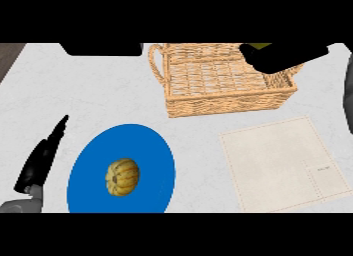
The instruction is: Pick the pear from the placemat and place it in the basket
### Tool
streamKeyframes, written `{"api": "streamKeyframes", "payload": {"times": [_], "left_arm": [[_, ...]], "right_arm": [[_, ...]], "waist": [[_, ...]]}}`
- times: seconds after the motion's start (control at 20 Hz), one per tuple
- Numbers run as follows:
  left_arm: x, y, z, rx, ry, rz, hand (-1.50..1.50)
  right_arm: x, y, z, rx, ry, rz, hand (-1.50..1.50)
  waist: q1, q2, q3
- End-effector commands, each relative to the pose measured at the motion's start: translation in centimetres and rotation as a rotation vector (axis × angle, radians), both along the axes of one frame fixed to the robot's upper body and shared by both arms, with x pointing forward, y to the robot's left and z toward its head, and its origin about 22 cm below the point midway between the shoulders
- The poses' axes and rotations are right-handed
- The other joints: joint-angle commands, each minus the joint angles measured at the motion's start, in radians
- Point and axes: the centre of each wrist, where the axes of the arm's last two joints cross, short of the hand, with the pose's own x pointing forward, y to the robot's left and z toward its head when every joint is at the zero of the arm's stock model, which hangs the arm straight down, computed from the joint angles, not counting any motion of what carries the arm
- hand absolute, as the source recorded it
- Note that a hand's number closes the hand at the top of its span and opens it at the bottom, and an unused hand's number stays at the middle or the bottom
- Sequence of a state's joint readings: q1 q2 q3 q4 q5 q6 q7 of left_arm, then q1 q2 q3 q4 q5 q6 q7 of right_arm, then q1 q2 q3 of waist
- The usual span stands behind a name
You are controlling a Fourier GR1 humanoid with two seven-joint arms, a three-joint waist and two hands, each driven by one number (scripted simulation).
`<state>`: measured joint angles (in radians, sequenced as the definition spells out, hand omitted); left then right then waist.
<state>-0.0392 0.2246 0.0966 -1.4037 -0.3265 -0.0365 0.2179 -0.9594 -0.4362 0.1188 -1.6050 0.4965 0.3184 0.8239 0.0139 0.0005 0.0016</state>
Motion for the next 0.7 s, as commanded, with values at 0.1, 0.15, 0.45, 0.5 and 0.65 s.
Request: {"api": "streamKeyframes", "payload": {"times": [0.1,0.15,0.45,0.5,0.65], "left_arm": [[-0.2,0.1,0.2,0.017,0.017,0.024,0.0],[0.5,-0.5,0.5,0.015,0.015,0.012,0.0],[-0.1,0.5,1.0,-0.006,0.022,0.001,0.0],[-0.1,-2.5,0.3,-0.004,0.014,0.009,0.0],[0.4,-0.8,-0.5,0.008,0.033,-0.003,0.0]], "right_arm": [[2.7,1.6,-1.1,-0.086,0.005,-0.07,1.5],[3.4,1.7,-4.8,-0.099,0.026,-0.059,1.5],[6.1,4.8,-5.7,0.023,0.048,-0.056,-1.5],[5.2,5.2,-6.8,0.006,0.054,-0.037,-1.5],[6.0,3.6,-6.1,0.078,-0.035,-0.045,-1.5]], "waist": [[-0.002,0.001,-0.002],[-0.003,0.003,-0.002],[0.004,0.002,-0.002],[-0.004,0.0,-0.002],[-0.007,0.001,-0.002]]}}
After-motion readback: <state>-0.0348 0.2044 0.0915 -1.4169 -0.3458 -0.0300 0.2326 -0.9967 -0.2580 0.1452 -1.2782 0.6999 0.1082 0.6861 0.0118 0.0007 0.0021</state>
